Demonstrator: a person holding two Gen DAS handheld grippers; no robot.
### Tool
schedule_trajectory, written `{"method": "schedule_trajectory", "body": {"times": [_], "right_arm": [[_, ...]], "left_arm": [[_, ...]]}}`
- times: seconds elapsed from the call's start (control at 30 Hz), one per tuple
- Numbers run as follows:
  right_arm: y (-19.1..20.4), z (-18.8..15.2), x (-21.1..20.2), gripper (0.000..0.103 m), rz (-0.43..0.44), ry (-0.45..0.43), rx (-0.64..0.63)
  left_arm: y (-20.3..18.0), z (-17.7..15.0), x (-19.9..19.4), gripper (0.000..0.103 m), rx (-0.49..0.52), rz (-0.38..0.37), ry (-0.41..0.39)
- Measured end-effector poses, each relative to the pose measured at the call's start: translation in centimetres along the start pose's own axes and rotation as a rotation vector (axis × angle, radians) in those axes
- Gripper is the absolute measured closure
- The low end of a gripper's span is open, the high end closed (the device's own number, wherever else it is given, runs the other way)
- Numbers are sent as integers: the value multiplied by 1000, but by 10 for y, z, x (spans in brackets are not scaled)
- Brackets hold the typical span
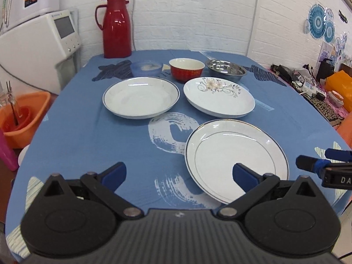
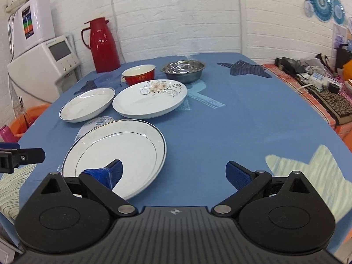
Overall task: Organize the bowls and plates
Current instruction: 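Close the right gripper on the gold-rimmed plate's rim while the left gripper grasps its rim too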
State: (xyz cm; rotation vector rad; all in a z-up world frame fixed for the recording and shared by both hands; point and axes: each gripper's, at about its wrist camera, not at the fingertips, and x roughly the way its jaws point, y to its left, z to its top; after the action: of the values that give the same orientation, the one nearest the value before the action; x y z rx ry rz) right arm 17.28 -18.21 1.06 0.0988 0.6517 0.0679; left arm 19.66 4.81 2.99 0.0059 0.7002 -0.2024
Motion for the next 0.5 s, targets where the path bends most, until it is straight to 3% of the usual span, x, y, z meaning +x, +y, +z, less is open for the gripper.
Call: {"method": "schedule_trajectory", "body": {"times": [0.17,0.5], "right_arm": [[19,15,45,15,-24,104,-99],[34,16,85,15,-27,216,-183]], "left_arm": [[3,8,40,0,5,-29,65],[2,10,88,5,9,-59,131]]}}
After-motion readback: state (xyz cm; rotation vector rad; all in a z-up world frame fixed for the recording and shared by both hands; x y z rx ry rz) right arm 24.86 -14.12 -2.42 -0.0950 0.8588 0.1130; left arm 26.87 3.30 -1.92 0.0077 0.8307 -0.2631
